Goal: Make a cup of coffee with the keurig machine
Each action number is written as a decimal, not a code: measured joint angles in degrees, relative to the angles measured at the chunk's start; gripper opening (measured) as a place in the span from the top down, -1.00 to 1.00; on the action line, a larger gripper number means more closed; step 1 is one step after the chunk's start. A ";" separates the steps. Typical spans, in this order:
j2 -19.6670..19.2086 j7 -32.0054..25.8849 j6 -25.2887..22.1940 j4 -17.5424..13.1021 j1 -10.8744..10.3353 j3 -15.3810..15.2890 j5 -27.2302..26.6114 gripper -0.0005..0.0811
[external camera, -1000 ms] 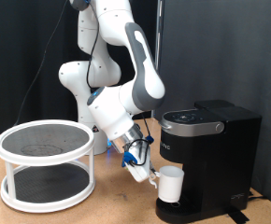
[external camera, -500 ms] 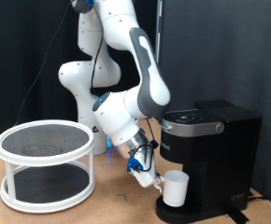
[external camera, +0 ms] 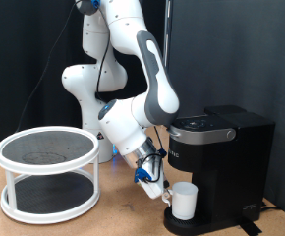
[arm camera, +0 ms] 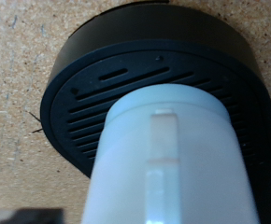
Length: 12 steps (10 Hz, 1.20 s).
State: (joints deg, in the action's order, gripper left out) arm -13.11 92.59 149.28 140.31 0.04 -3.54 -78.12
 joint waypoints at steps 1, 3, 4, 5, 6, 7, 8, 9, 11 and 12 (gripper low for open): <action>0.38 0.18 -2.07 0.53 0.47 0.50 2.45 0.03; 3.12 0.24 -8.28 2.82 2.10 2.04 7.27 -0.68; 4.84 -0.52 -10.82 4.15 2.98 2.66 8.40 -0.68; 6.50 -1.40 -12.55 5.54 3.70 3.27 9.32 -0.79; 8.14 -1.63 -13.95 6.94 4.36 3.79 10.65 -0.79; 9.82 -1.62 -15.12 8.37 4.95 4.34 12.14 -0.81; 11.44 -1.05 -15.95 9.75 5.52 4.89 13.57 -0.81; 13.64 -0.52 -16.40 11.43 6.02 5.16 14.45 -0.81; 13.45 -1.79 -16.77 11.73 6.03 5.12 14.48 -0.81; 14.04 -2.63 -19.01 12.74 6.23 5.28 15.39 -0.81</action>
State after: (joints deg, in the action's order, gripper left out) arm 0.94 89.97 130.26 153.05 6.27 1.74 -62.73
